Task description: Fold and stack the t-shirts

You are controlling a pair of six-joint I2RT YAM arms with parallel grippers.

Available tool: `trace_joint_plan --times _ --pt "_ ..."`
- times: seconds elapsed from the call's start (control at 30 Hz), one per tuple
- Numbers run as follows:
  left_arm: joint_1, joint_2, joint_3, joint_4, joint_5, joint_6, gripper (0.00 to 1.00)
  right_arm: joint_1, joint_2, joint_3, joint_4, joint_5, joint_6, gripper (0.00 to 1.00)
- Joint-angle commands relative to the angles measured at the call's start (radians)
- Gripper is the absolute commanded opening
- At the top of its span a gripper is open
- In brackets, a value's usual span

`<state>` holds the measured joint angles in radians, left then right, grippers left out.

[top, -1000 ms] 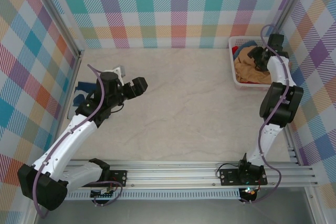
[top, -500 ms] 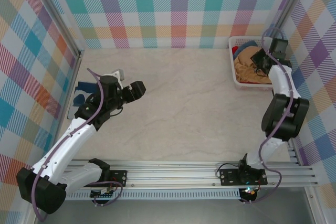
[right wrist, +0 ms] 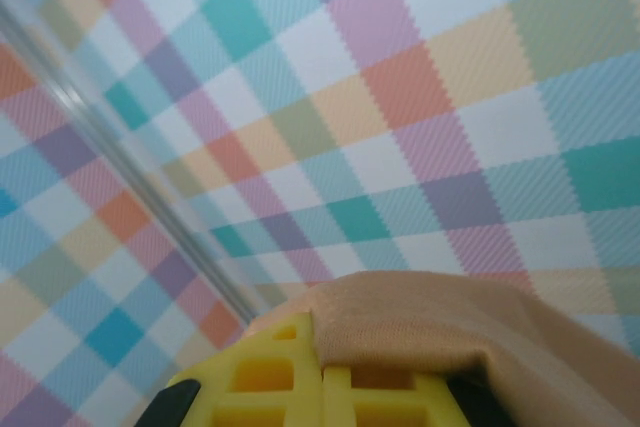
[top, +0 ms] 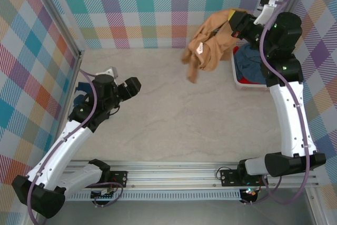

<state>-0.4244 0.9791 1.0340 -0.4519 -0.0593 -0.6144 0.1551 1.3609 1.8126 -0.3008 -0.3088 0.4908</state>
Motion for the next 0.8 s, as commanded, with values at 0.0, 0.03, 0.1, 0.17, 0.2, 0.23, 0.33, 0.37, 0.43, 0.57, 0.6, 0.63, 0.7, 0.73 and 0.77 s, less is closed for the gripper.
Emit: trace_joint_plan --times 0.0,0.03,0.1,0.17,0.2,0.23,0.33,0.37,0.43,0.57,0.6,0.63,0.7,0.73,0.77 --pt "-0.013 -0.034 0.049 -0.071 -0.058 -0.013 0.82 0.026 -0.004 -0.063 -0.067 -0.072 0.033 0.0" --pt "-0.013 -0.038 0.049 -0.078 -0.055 -0.017 0.82 0.035 -0.028 -0.125 -0.054 -0.071 0.041 0.0" --pt "-0.013 -0.049 0.043 -0.089 -0.039 -0.022 0.82 0.046 -0.071 -0.242 -0.046 -0.05 0.067 0.0" --pt "-0.013 -0.057 0.032 -0.1 -0.027 -0.025 0.82 0.048 -0.095 -0.328 -0.072 -0.048 0.088 0.0" --pt "-0.013 -0.061 0.025 -0.104 -0.022 -0.029 0.81 0.051 -0.098 -0.361 -0.098 -0.044 0.101 0.0" --pt "-0.013 -0.065 0.012 -0.105 -0.015 -0.033 0.8 0.057 -0.084 -0.379 -0.126 -0.062 0.105 0.0" --pt "-0.013 -0.063 -0.036 -0.082 0.019 -0.056 0.77 0.103 -0.009 -0.4 -0.224 -0.07 0.074 0.0" --pt "-0.014 -0.059 -0.051 -0.074 0.031 -0.064 0.76 0.113 0.01 -0.418 -0.22 -0.081 0.069 0.05" --pt "-0.024 -0.043 -0.086 -0.037 0.074 -0.082 0.71 0.124 0.05 -0.435 -0.237 -0.086 0.059 0.33" --pt "-0.137 0.009 -0.124 0.016 0.074 -0.082 0.66 0.127 -0.023 -0.519 -0.232 0.055 0.056 0.57" --pt "-0.182 0.032 -0.123 0.021 0.048 -0.071 0.65 0.127 -0.058 -0.543 -0.232 0.095 0.053 0.59" --pt "-0.233 0.057 -0.122 0.03 0.021 -0.058 0.63 0.126 -0.09 -0.564 -0.242 0.132 0.052 0.6" --pt "-0.325 0.116 -0.119 0.064 -0.017 -0.032 0.61 0.126 -0.134 -0.605 -0.283 0.216 0.06 0.59" --pt "-0.369 0.15 -0.11 0.08 -0.037 -0.019 0.6 0.125 -0.16 -0.638 -0.298 0.26 0.069 0.58" --pt "-0.405 0.193 -0.096 0.094 -0.05 -0.006 0.59 0.124 -0.184 -0.675 -0.305 0.294 0.08 0.58"
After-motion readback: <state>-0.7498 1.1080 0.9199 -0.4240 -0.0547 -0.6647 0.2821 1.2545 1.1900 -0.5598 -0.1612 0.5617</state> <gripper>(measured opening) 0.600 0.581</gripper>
